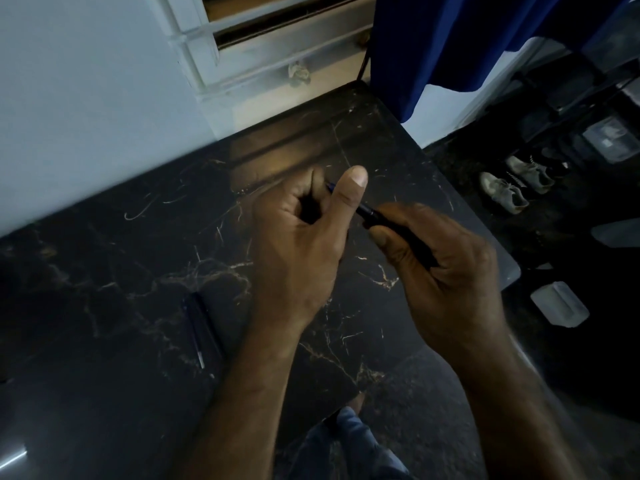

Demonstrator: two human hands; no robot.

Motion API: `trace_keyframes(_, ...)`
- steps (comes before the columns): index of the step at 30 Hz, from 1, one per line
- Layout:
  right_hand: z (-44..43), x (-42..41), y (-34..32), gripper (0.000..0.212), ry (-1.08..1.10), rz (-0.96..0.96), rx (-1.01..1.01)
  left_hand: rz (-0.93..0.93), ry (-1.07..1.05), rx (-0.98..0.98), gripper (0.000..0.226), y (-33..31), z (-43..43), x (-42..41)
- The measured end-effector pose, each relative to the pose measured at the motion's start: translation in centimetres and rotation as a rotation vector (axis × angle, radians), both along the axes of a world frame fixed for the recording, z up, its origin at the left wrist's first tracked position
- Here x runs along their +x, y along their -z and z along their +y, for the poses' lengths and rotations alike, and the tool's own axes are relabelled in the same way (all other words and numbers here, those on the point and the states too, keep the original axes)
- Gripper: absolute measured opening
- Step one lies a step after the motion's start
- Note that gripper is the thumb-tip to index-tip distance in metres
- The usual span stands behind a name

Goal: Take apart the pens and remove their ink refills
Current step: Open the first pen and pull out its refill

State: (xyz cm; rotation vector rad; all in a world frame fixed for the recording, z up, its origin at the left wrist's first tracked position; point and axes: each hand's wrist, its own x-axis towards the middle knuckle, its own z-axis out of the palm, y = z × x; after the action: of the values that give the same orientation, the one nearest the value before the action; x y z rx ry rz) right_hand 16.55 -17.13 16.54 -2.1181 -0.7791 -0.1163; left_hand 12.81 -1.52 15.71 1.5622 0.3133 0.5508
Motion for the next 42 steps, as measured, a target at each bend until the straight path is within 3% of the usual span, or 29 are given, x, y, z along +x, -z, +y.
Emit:
trace_keyframes(2,0.1,0.0,-0.1,0.024,-0.024,0.027,0.036,0.001,0.085,-0.102,0.037,0.2,0.4,-0.4)
trace_keyframes(4,0.0,0.1,-0.3,0.026,-0.040,0.084,0.074,-0.054,0.243,-0.288,0.012,0.2,1.1,-0.9)
trace_keyframes(7,-0.3,0.4,-0.4,0.028,-0.029,0.124,0.074,-0.099,0.308,-0.265,0.025,0.6,2.0,-1.4)
trace_keyframes(11,0.1,0.2,-0.4,0.028,-0.037,0.160,0.090,-0.063,0.194,-0.189,0.013,0.7,2.2,-1.2)
trace_keyframes(15,0.4,0.4,-0.2,0.023,-0.052,0.133,0.062,-0.033,0.083,-0.124,0.033,1.5,1.5,-1.0)
trace_keyframes(18,0.1,0.7,0.1,0.026,-0.041,0.145,0.070,-0.057,0.140,-0.213,0.008,1.5,1.2,-1.2)
trace_keyframes(23,0.6,0.4,-0.1,0.023,-0.038,0.166,0.168,-0.096,0.072,-0.191,0.007,1.1,1.6,-1.3)
trace_keyframes(28,1.5,0.2,0.3,0.024,-0.045,0.113,0.176,-0.096,-0.170,-0.179,0.037,1.1,0.7,-0.5)
trace_keyframes(31,1.4,0.6,0.2,0.021,-0.065,0.168,0.237,-0.103,0.041,-0.456,0.021,0.9,1.2,-0.8)
trace_keyframes(33,1.2,0.9,0.0,0.018,-0.070,0.192,0.259,-0.130,0.235,-0.557,0.031,0.9,1.8,-1.3)
trace_keyframes(37,1.2,1.1,-0.3,0.021,-0.069,0.186,0.253,-0.092,0.115,-0.347,0.008,0.9,1.5,-1.1)
trace_keyframes(38,1.4,1.1,-0.4,0.021,-0.077,0.187,0.257,-0.083,0.064,-0.313,0.016,0.9,1.3,-0.9)
trace_keyframes(40,1.7,0.9,-0.5,0.021,-0.092,0.188,0.263,-0.072,0.020,-0.324,0.026,0.8,1.0,-0.6)
trace_keyframes(42,1.7,1.0,-0.7,0.021,-0.098,0.194,0.272,-0.090,0.112,-0.395,0.018,0.8,0.9,-0.7)
